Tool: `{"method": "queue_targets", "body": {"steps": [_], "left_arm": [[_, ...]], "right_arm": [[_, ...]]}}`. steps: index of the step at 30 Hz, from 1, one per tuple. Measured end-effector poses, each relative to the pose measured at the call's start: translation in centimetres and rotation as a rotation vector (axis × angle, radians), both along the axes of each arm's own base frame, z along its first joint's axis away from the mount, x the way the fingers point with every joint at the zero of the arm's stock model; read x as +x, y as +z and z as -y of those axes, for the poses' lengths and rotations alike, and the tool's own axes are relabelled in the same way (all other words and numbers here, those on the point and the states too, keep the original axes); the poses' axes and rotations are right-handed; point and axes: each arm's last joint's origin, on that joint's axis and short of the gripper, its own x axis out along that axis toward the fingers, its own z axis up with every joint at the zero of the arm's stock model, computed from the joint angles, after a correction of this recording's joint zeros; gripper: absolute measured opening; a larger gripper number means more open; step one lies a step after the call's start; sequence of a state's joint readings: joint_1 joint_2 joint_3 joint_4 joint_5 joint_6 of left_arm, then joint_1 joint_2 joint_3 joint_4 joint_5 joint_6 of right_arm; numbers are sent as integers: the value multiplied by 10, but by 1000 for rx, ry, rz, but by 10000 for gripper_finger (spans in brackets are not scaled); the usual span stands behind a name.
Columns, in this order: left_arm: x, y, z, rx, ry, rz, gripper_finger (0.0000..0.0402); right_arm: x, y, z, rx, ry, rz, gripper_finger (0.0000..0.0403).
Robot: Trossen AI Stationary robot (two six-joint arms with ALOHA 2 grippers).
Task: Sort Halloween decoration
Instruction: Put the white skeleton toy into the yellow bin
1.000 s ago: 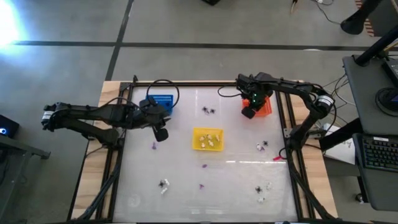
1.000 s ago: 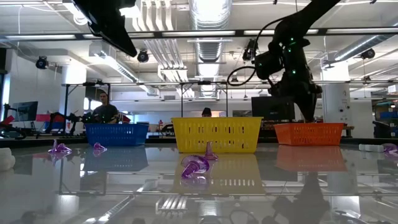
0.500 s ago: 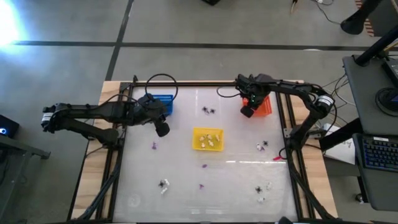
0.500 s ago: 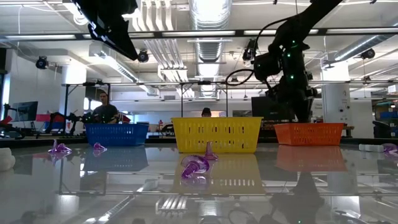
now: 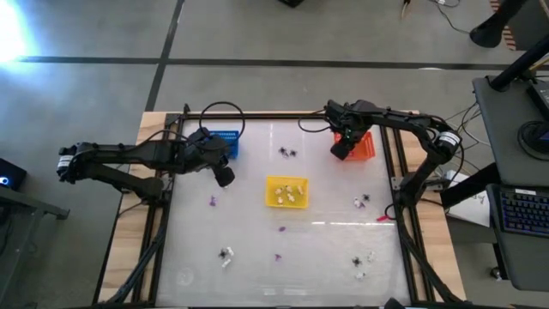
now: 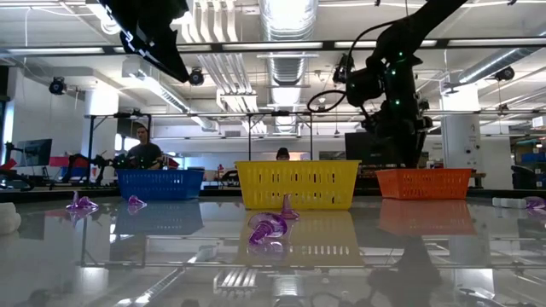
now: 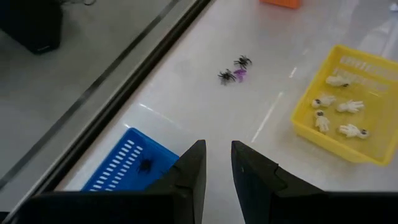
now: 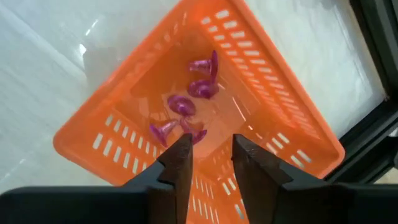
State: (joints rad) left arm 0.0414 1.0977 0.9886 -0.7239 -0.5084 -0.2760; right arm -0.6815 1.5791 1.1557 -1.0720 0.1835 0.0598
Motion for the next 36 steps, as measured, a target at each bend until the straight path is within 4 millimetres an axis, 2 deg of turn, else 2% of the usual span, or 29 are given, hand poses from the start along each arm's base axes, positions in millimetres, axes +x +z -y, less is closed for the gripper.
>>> {"method": "queue_targets", "body": {"steps": [16,25,32,36], "left_arm": [[0,0,0,-45,38,35,59],[-6,-10,10,-380,-51,-28,59],[-10,-13,21,-600,-127,-83,62],[-9,-15,25,-640,-181,-112,69]], "right_arm": [[-3,0,-3,22,-77,-13,115],[0,3,-3,18,-70,-7,110],[10,26,0,-38,-52,63,113],[14,45,-1,-65,-49,103,116]]}}
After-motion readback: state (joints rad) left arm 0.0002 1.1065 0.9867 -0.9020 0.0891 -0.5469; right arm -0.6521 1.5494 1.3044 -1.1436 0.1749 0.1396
